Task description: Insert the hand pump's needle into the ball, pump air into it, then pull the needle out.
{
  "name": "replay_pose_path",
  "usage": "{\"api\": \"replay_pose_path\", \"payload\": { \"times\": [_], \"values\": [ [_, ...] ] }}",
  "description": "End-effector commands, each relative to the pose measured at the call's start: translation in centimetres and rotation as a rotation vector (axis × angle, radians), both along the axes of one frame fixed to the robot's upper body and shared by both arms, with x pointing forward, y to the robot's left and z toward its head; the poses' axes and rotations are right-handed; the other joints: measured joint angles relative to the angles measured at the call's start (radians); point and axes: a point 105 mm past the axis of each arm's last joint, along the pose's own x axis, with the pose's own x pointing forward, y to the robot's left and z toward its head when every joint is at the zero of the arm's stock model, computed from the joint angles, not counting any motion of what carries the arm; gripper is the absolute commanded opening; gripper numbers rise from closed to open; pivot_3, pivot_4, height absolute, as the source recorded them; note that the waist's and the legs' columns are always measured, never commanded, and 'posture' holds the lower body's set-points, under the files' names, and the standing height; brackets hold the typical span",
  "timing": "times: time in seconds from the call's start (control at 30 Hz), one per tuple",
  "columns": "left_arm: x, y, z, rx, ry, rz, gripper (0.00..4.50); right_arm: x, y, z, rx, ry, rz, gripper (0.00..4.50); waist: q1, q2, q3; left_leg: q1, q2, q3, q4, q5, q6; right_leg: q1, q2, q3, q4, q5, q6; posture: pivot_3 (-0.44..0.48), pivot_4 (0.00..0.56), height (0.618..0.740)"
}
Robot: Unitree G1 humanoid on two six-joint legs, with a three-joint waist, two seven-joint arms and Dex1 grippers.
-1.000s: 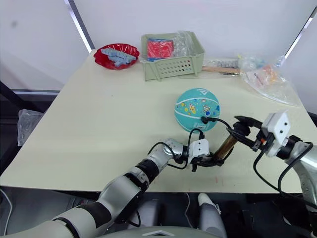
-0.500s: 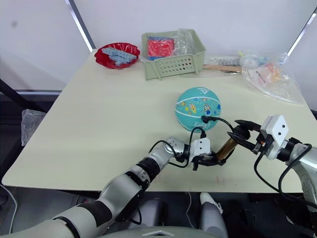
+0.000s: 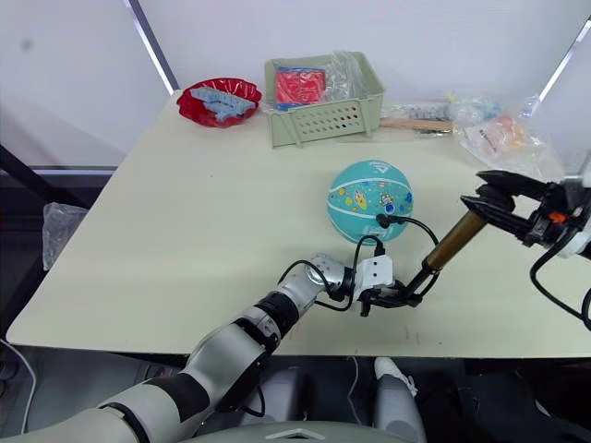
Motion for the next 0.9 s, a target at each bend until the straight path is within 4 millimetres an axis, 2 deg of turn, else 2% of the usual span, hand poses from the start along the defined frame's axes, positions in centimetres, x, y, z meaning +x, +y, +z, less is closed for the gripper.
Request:
{"api": "replay_pose_path", "payload": {
  "times": [0.03, 0.17, 0.23, 0.4, 0.57, 0.63, 0.7, 0.9],
  "values": [
    [-1.5, 5.4, -6.5, 0.293, 0.122, 0.058, 1.03, -0.7, -1.4, 5.1, 0.016, -0.176, -0.085, 1.76, -0.001, 0.000, 0.000, 0.000, 0.000, 0.000, 0.000, 0.000, 0.000, 0.000, 0.000, 0.000, 0.000, 0.000, 0.000, 0.000, 0.150, 0.738],
    [-1.5, 5.5, -6.4, 0.293, 0.121, 0.059, 1.03, -0.7, -1.7, 5.7, 0.004, -0.180, -0.101, 1.76, 0.000, 0.000, 0.001, 0.000, 0.000, 0.000, 0.001, 0.000, 0.000, 0.000, -0.003, 0.000, 0.000, 0.000, 0.000, 0.000, 0.150, 0.738],
    [-1.4, 5.5, -6.4, 0.294, 0.121, 0.059, 1.03, -0.7, -1.4, 5.1, -0.003, -0.156, -0.094, 1.76, 0.000, 0.000, 0.001, 0.000, 0.000, 0.000, 0.001, 0.000, 0.000, 0.000, -0.003, 0.000, 0.000, 0.000, 0.000, 0.000, 0.150, 0.738],
    [-1.4, 5.5, -6.3, 0.293, 0.119, 0.059, 1.03, -0.5, -0.3, 1.5, -0.062, -0.047, -0.062, 1.76, 0.000, -0.001, 0.000, 0.000, 0.000, 0.000, 0.001, 0.000, 0.000, 0.000, -0.002, 0.000, 0.000, 0.000, 0.000, 0.000, 0.150, 0.738],
    [-1.4, 5.4, -6.3, 0.291, 0.120, 0.057, 1.03, -0.4, 1.0, -0.8, -0.040, 0.011, -0.027, 1.76, -0.001, -0.005, -0.002, 0.000, 0.000, -0.001, 0.001, 0.000, 0.000, 0.000, -0.002, 0.000, 0.001, 0.000, 0.000, 0.000, 0.150, 0.738],
    [-1.4, 5.4, -6.3, 0.290, 0.119, 0.057, 1.03, -0.4, 1.4, -3.2, -0.042, 0.064, -0.020, 1.76, -0.002, -0.005, -0.002, 0.000, 0.001, -0.001, 0.001, 0.000, 0.000, 0.000, -0.001, 0.000, 0.001, 0.000, 0.000, 0.000, 0.150, 0.738],
    [-1.4, 5.4, -6.3, 0.289, 0.118, 0.059, 1.03, -0.2, 1.6, -5.1, -0.030, 0.100, -0.024, 1.76, -0.001, -0.011, -0.006, 0.001, 0.001, -0.001, 0.001, 0.000, 0.000, 0.001, -0.001, 0.000, 0.001, 0.000, 0.000, 0.000, 0.150, 0.738],
    [-1.4, 5.5, -6.3, 0.292, 0.117, 0.062, 1.03, -0.2, 2.0, -9.8, -0.069, 0.160, -0.025, 1.74, -0.008, -0.016, -0.011, 0.002, 0.004, -0.001, 0.001, 0.000, 0.000, 0.001, 0.001, 0.000, 0.001, 0.000, 0.000, 0.000, 0.150, 0.738]
  ]
}}
